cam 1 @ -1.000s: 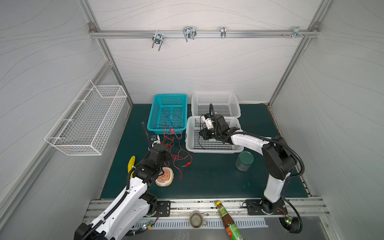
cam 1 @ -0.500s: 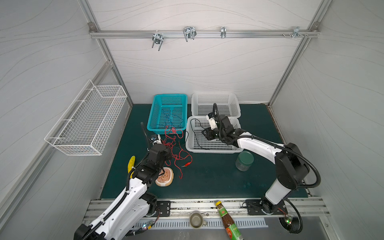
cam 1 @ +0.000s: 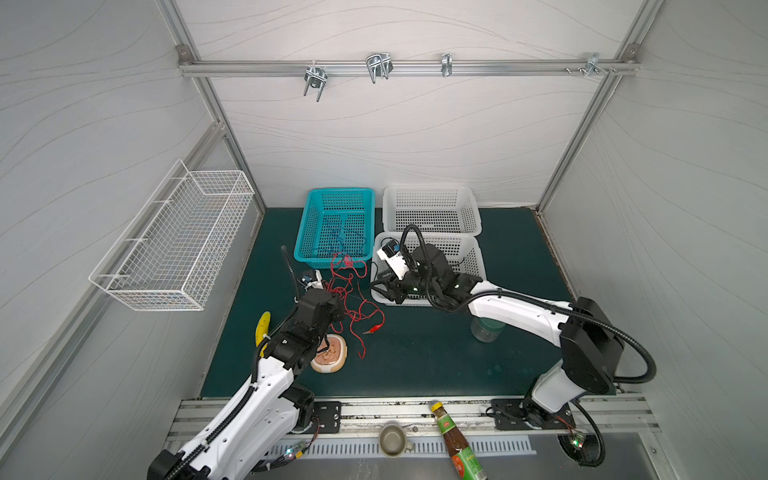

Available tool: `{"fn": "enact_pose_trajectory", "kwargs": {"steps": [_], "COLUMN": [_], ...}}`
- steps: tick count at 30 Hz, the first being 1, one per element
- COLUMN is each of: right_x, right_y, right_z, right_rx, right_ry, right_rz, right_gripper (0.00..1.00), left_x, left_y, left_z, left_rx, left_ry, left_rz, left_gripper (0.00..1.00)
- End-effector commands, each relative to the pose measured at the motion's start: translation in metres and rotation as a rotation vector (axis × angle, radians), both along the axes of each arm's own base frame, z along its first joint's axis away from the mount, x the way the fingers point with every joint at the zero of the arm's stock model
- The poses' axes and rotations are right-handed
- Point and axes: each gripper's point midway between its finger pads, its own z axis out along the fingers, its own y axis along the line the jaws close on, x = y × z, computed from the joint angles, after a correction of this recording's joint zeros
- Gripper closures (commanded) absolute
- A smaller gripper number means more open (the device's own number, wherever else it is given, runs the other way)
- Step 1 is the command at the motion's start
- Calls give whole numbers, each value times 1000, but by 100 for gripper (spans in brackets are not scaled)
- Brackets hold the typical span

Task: Untangle the cables

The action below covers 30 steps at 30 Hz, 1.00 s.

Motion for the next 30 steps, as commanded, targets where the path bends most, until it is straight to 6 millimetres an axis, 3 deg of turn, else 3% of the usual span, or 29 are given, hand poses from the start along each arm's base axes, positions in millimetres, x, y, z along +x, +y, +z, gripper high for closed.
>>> {"fn": "enact_pose_trajectory", "kwargs": {"steps": [1, 6, 19, 24, 28, 30], "right_x": [-10, -12, -5, -4, -2, -1], "right_y": [23, 38, 51, 59, 58, 55], "right_z": [7, -7, -43, -47, -41, -38], "right_rx": [37, 7, -40, -37, -31, -32], "right_ry": [-32, -31, 7, 16, -3, -16], "right_rz": [60, 57, 32, 46, 34, 24], "right_gripper": [57, 58, 63, 75, 95, 99], "left_x": [4, -1, -8, -9, -10, -12], "left_y": [0, -2, -9, -9, -1, 6], "left_z": [19, 23, 29, 27, 21, 16], "left_rx": [-52, -89, -137, -136, -114, -97], "left_ry": [-25, -3, 12, 20, 31, 44], "left_rz": [34, 34, 8, 6, 44, 84], "left_gripper": [100, 100, 100, 100, 100, 100]}}
